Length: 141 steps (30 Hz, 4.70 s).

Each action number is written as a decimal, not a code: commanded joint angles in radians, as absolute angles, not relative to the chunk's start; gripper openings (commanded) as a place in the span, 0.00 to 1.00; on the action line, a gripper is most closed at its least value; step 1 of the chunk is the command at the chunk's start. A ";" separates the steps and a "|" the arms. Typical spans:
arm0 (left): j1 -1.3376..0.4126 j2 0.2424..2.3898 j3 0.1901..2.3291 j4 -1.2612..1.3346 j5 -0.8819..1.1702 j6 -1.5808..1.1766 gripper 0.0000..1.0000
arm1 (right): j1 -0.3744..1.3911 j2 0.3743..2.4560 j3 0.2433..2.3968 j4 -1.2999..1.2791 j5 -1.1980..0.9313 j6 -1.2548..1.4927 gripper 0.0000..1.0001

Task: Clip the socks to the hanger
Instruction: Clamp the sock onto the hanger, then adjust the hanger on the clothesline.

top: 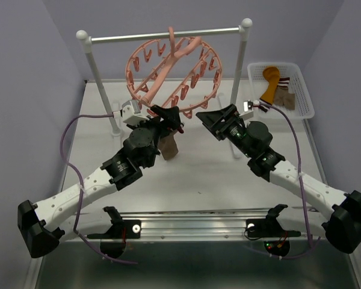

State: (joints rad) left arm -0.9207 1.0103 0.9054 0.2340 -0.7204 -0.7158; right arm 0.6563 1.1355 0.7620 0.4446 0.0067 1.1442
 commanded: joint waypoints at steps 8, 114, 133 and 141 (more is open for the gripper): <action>-0.913 0.943 1.008 0.140 -0.951 -0.672 0.99 | 0.667 0.947 0.804 0.091 0.359 0.893 1.00; -0.626 1.092 1.115 0.044 -0.779 -0.558 0.70 | 0.640 1.127 1.212 -0.212 -0.029 0.021 1.00; -0.491 1.123 1.166 0.101 -0.712 -0.499 0.71 | 0.640 1.331 1.518 -0.468 -0.114 -0.500 1.00; -0.476 1.149 1.183 0.127 -0.677 -0.460 0.72 | 0.640 1.431 1.623 -0.445 -0.125 -0.519 0.98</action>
State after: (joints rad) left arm -0.4816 1.1488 1.1324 0.0792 -0.6819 -0.5041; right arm 0.6453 1.4433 1.5398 -0.4725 -0.0959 -0.4950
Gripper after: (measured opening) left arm 0.708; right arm 0.984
